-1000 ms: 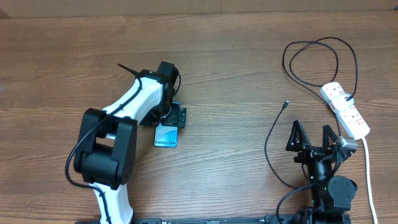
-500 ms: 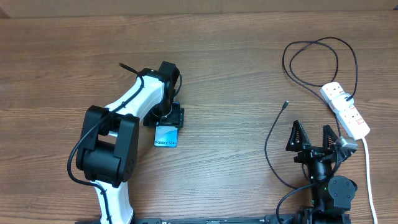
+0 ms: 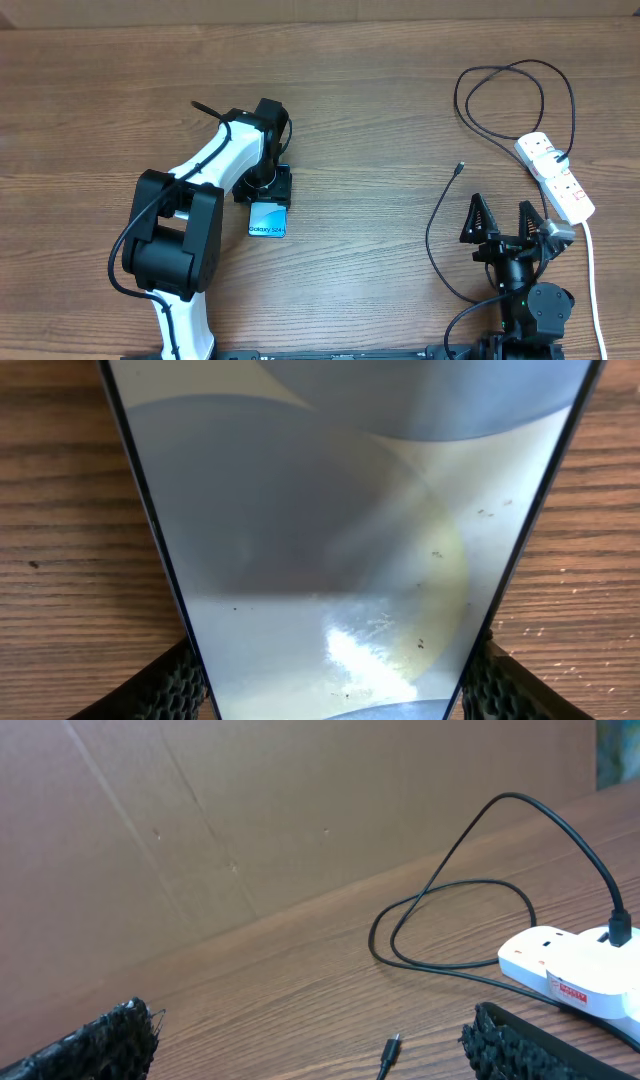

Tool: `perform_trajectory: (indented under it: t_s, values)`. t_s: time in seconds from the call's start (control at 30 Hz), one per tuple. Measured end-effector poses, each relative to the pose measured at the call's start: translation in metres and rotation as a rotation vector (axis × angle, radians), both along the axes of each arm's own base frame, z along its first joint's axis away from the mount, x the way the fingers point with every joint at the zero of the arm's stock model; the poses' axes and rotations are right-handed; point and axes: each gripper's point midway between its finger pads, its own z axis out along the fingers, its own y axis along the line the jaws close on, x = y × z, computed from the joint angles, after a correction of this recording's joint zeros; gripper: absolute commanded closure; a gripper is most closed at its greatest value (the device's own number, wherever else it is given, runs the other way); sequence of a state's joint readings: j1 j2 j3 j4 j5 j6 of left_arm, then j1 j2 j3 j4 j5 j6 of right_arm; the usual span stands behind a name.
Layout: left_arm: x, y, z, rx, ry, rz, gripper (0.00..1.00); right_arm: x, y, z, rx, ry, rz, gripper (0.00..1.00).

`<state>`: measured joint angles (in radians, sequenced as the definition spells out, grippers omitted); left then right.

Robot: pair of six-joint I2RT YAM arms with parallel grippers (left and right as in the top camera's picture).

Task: Plug charger to phone and switch on socket
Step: 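Lower the left gripper over the phone and close on its sides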

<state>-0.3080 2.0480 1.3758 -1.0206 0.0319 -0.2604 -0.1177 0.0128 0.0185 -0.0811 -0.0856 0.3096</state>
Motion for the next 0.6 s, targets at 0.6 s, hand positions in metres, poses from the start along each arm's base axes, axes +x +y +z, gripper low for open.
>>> perform_trajectory:
  t_s: [0.6]
  values:
    - [-0.0047, 0.0019, 0.0036, 0.027, 0.076, -0.001, 0.55, 0.0000, -0.0001, 0.0000, 0.001, 0.000, 0.000, 0.00]
